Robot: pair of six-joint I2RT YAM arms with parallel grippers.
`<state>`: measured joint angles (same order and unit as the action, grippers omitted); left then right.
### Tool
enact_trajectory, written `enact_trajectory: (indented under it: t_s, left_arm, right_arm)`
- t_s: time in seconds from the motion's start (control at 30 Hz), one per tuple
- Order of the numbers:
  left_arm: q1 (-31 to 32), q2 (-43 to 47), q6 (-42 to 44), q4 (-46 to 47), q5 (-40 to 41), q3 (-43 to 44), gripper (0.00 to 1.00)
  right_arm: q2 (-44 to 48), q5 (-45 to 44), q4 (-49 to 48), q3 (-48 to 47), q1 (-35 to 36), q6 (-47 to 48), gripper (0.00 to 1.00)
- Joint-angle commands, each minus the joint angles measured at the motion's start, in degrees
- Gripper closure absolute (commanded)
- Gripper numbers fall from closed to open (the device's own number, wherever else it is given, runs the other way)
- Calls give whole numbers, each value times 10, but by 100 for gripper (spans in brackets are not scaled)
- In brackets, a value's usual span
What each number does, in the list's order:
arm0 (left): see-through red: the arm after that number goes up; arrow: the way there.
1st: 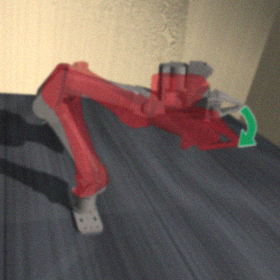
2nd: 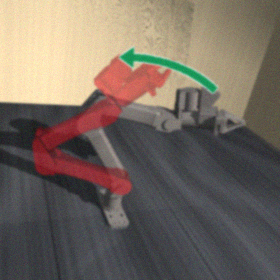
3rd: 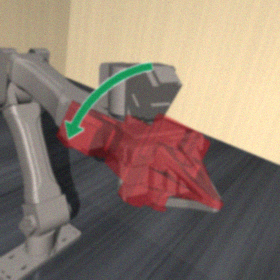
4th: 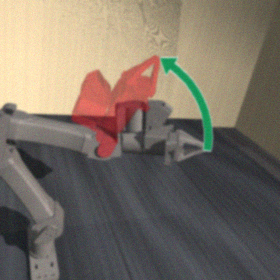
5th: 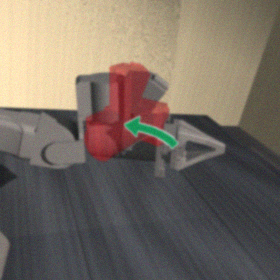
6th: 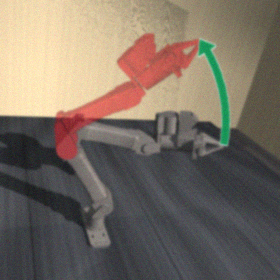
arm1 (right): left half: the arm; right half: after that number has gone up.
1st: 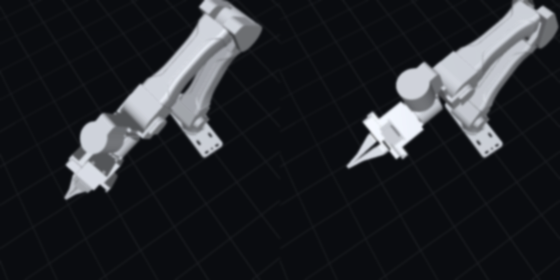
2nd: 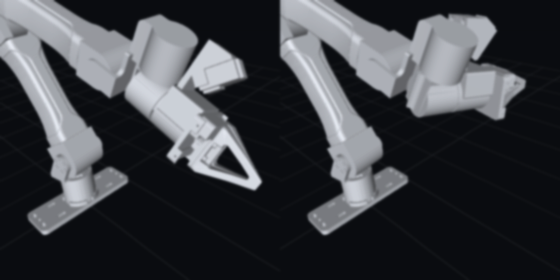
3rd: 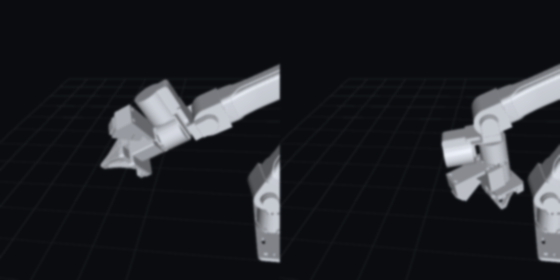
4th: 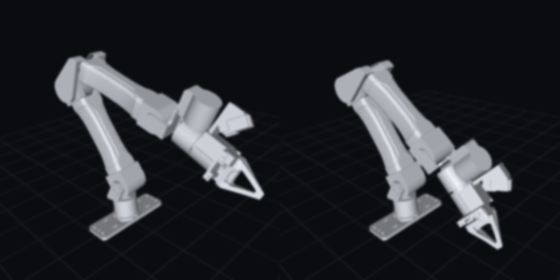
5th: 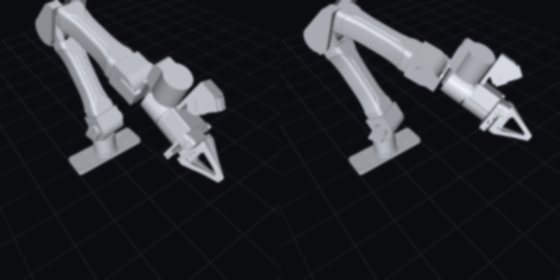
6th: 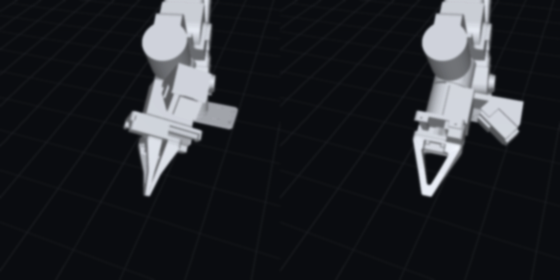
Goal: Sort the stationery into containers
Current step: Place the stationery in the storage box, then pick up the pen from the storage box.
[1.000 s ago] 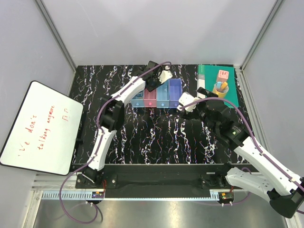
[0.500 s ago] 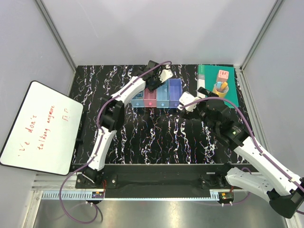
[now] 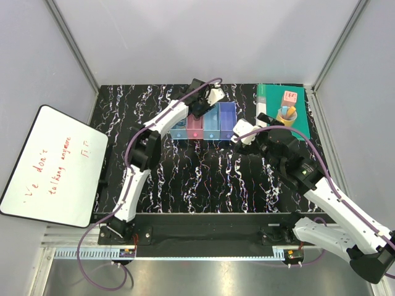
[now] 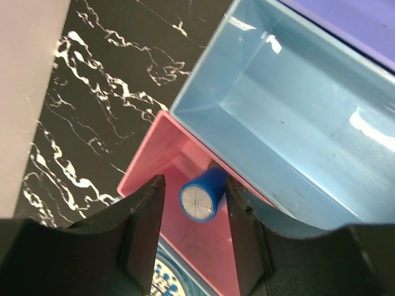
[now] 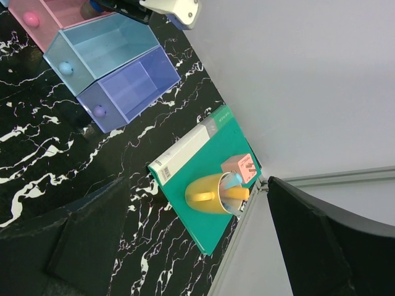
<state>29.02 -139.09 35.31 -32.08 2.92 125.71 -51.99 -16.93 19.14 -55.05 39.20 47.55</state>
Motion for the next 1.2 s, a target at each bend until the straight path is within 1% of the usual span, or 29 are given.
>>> enact_trajectory:
  t_s: [0.0, 0.17, 0.27, 0.3, 0.33, 0.37, 0.4, 0.43, 0.47, 0.5, 0.57, 0.63, 0.73, 0.77, 0.8, 0.87, 0.9, 0.97, 1.0, 1.13, 1.17]
  left_arm:
    - [0, 99, -31, 38, -26, -25, 48]
    - [17, 167, -25, 37, -26, -84, 45]
    - [24, 223, -45, 37, -47, -114, 44]
    - [25, 237, -54, 36, -50, -119, 44]
    - [27, 267, -71, 32, -52, -128, 40]
    - [30, 285, -81, 29, -53, -132, 35]
    - [32, 321, -104, 21, -55, -138, 29]
    - [32, 340, -116, 18, -56, -153, 21]
    - [32, 360, -127, 16, -58, -165, 16]
    - [32, 396, -136, 12, -67, -177, 11]
    - [33, 431, -149, -1, -69, -215, 1]
    - [33, 478, -156, -18, -72, -253, 1]
    - [33, 535, -161, -38, -71, -308, 1]
    - [33, 548, -161, -40, -70, -323, 1]
    - [33, 573, -161, -44, -69, -351, 1]
    - [33, 596, -160, -47, -69, -375, 1]
    - [33, 615, -152, -54, -69, -395, 1]
    - [34, 629, -144, -58, -66, -411, 1]
    - [33, 638, -135, -62, -60, -423, 1]
    - [34, 645, -126, -70, -57, -444, 1]
    - [34, 646, -123, -72, -61, -447, 1]
  right_arm:
    - [4, -2, -29, -1, -7, -13, 0]
    - [0, -23, -52, -1, -18, -16, 0]
    - [-9, -47, -72, -10, -38, -47, 0]
    - [-14, -59, -75, -16, -49, -71, 0]
    - [-18, -66, -80, -21, -54, -87, 0]
    - [-22, -74, -80, -26, -61, -119, 0]
    - [-32, -91, -79, -35, -75, -134, 0]
    - [-39, -99, -80, -39, -84, -148, 0]
    - [-46, -106, -77, -44, -90, -171, 0]
    - [-72, -125, -72, -62, -97, -184, 0]
    - [-110, -140, -21, -90, -117, -220, 0]
    - [-160, -145, 11, -126, -147, -233, 0]
    - [-219, -124, 16, -160, -179, -231, 0]
    - [-236, -117, 18, -180, -202, -229, 0]
    - [-273, -117, 21, -191, -212, -229, 0]
    - [-312, -109, 32, -230, -242, -224, 0]
    - [-344, -101, 35, -240, -253, -222, 2]
    - [-372, -87, 40, -272, -276, -215, 5]
    - [-396, -80, 43, -281, -283, -210, 8]
    - [-448, -43, 68, -327, -303, -177, 14]
    - [-463, -33, 73, -341, -305, -172, 15]
